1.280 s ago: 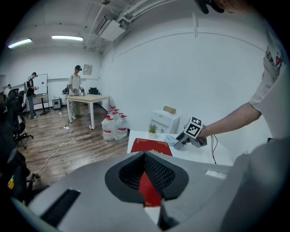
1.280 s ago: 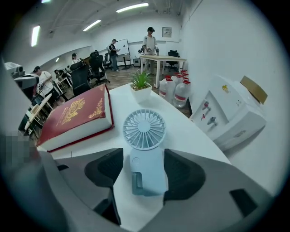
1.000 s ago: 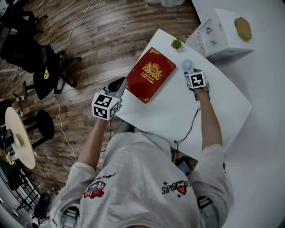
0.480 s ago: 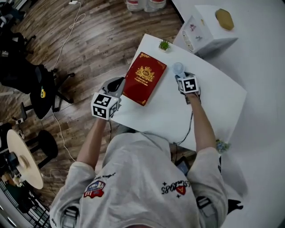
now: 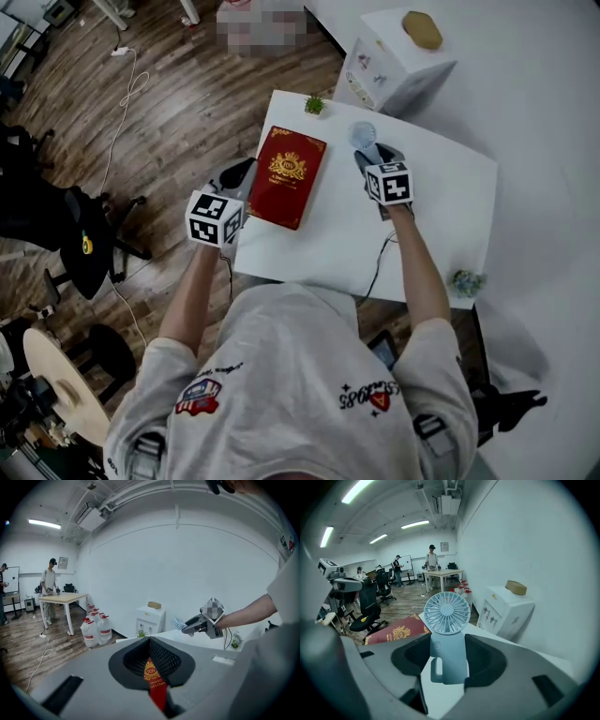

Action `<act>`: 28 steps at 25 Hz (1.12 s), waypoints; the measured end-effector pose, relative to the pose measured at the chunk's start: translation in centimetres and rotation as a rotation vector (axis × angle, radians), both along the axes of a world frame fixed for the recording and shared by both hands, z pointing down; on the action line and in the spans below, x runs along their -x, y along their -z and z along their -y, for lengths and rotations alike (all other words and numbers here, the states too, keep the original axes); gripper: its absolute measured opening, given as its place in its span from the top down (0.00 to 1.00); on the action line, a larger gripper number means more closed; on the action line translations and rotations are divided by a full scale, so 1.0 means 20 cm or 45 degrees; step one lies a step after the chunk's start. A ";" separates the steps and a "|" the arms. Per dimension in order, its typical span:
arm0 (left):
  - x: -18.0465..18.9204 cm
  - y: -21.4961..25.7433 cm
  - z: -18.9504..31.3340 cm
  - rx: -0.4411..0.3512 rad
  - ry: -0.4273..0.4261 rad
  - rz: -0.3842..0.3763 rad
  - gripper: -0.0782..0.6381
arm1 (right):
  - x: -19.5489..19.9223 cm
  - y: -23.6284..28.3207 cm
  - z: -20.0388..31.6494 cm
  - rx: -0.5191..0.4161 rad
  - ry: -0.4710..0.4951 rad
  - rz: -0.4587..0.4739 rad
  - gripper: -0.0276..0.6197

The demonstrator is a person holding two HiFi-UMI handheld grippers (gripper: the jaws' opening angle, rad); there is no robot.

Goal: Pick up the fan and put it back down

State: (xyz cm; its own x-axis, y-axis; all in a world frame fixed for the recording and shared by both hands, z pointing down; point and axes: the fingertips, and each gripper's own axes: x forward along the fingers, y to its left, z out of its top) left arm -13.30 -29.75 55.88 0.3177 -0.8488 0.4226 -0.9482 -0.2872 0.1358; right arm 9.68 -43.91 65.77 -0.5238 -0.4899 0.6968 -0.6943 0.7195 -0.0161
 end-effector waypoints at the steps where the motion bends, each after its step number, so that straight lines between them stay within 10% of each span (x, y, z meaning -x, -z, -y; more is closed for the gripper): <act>1: -0.01 0.03 0.01 -0.015 -0.016 0.001 0.88 | 0.00 0.06 -0.01 -0.030 -0.006 0.011 0.62; 16: -0.06 0.45 0.14 -0.251 -0.170 -0.015 0.88 | -0.04 0.92 -0.29 -0.409 -0.153 0.248 0.62; 28: -0.11 0.46 0.15 -0.278 -0.223 -0.052 0.88 | -0.11 1.04 -0.39 -0.468 -0.226 0.246 0.62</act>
State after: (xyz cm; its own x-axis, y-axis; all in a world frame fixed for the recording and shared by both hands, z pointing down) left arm -11.15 -32.83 46.65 0.4807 -0.8489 0.2198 -0.8764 -0.4731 0.0896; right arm 11.97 -36.05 45.04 -0.5128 -0.7805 0.3576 -0.8168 0.5719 0.0768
